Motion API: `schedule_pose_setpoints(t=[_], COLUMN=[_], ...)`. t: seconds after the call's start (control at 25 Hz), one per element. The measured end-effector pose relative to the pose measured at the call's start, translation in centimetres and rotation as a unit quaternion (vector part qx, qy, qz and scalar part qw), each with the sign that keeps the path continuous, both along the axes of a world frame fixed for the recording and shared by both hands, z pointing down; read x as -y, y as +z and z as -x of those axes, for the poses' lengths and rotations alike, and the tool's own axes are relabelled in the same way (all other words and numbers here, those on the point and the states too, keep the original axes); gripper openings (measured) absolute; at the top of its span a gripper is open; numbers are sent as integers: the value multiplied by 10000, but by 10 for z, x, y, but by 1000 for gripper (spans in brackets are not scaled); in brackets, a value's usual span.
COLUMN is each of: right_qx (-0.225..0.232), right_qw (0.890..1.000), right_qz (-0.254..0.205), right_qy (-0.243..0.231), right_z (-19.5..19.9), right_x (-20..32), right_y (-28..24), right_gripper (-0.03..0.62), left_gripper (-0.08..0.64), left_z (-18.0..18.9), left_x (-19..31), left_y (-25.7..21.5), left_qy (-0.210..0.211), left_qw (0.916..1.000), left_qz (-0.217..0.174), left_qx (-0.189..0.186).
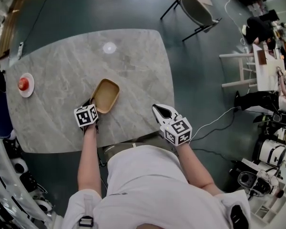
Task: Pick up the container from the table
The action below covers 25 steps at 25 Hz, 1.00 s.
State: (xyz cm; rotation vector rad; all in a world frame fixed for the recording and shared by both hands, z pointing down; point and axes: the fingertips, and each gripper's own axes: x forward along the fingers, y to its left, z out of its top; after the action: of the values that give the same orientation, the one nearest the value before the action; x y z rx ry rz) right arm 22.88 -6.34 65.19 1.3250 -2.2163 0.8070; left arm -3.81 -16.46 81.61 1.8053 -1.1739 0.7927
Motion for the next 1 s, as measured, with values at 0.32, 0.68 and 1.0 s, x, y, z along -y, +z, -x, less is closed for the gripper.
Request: schedule_pose_setpoints(t=[0.32,0.68,1.0], right_qx=[68,262,448], right_qw=[9997,9977,9930], right_qz=[-212,-528,-906], right_qy=[-143,-344,-615], right_z=[34,75,112], right_x=[4,7,31], right_y=[-16,-39,-66], right_gripper=[11,11,11], left_gripper=[43,43,43], left_z=[14,33,46], left_x=[5,-1,-9], left_y=[-44,-108,-168], left_qy=[175,216,310], left_qw=[9992,9958,9890], left_qz=[-350,-871,-1416], left_qx=[-57,-164,-279])
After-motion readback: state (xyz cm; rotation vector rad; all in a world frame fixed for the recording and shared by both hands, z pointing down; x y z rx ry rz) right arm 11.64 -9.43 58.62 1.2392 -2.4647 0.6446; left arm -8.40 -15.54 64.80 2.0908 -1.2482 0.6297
